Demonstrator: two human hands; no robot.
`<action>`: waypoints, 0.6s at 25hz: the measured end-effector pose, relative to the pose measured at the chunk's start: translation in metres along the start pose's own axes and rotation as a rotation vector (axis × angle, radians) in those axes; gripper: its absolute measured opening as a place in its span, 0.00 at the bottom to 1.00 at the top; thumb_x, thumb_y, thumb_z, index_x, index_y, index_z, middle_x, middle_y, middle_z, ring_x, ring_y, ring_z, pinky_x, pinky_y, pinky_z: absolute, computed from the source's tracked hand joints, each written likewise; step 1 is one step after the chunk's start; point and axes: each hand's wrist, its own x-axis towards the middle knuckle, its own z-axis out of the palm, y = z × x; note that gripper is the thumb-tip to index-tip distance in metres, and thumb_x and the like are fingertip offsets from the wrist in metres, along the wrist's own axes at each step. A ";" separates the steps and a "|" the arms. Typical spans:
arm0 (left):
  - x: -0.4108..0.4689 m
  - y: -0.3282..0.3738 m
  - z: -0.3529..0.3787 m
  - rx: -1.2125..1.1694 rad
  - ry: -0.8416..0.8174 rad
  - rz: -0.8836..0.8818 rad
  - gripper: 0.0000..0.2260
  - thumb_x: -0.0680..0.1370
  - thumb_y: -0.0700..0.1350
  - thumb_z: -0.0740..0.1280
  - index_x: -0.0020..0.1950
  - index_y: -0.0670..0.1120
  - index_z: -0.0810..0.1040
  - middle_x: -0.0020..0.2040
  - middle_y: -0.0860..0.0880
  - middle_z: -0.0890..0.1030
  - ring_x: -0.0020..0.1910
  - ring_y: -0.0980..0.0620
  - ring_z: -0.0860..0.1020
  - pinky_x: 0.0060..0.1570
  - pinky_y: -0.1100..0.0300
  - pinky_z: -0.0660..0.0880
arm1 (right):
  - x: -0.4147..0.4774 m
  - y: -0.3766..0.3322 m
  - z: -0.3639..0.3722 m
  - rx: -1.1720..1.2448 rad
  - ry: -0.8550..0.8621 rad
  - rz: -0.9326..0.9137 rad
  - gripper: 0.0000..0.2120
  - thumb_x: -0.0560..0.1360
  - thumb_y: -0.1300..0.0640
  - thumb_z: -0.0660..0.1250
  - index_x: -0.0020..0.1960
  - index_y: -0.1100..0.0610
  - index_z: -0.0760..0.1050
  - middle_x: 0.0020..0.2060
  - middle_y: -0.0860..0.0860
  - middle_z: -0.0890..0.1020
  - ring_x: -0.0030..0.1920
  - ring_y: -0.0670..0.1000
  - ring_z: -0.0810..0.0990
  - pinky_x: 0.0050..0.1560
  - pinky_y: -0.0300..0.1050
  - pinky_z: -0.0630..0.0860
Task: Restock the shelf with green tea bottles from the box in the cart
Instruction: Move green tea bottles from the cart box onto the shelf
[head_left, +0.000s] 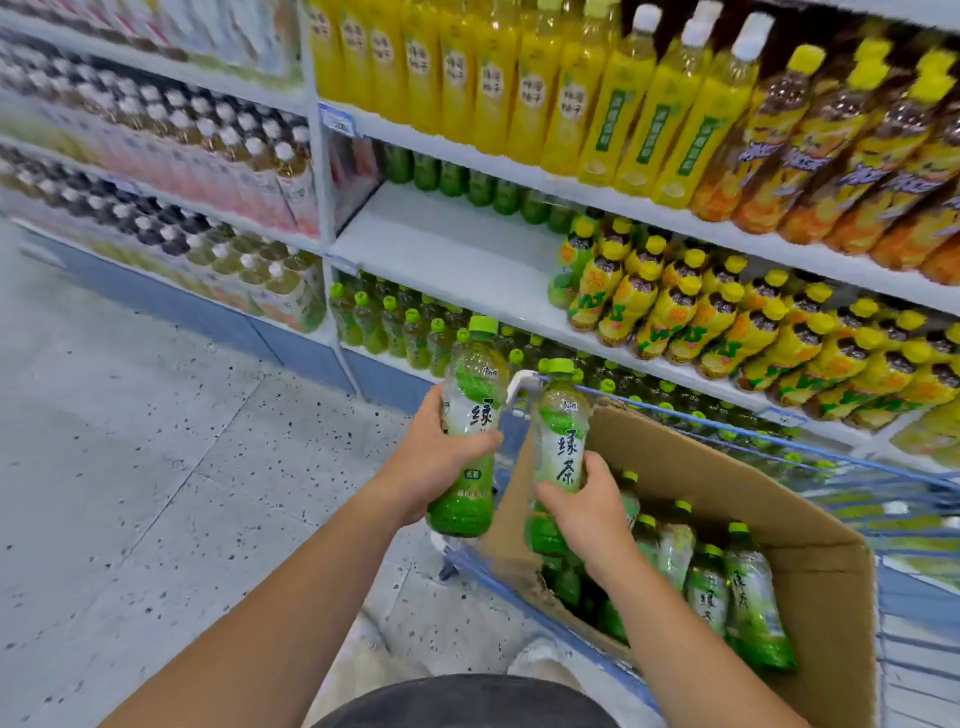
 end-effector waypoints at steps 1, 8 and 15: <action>-0.001 0.005 -0.019 -0.009 0.021 0.012 0.34 0.66 0.49 0.80 0.68 0.59 0.71 0.53 0.51 0.85 0.50 0.47 0.85 0.43 0.48 0.83 | -0.001 -0.012 0.016 -0.010 -0.007 -0.019 0.19 0.68 0.53 0.76 0.57 0.47 0.74 0.46 0.44 0.84 0.42 0.43 0.83 0.38 0.40 0.76; -0.001 0.046 -0.170 -0.100 0.109 0.056 0.26 0.69 0.45 0.78 0.63 0.60 0.73 0.49 0.52 0.85 0.46 0.49 0.85 0.36 0.53 0.82 | 0.000 -0.100 0.144 -0.036 -0.002 -0.130 0.14 0.69 0.58 0.75 0.48 0.47 0.73 0.43 0.46 0.84 0.35 0.41 0.82 0.29 0.34 0.74; 0.011 0.098 -0.264 -0.090 0.209 0.180 0.32 0.62 0.51 0.80 0.64 0.61 0.74 0.50 0.54 0.85 0.46 0.52 0.86 0.38 0.53 0.83 | 0.008 -0.183 0.226 -0.043 -0.031 -0.233 0.17 0.69 0.57 0.75 0.53 0.46 0.73 0.46 0.46 0.82 0.44 0.47 0.82 0.39 0.45 0.78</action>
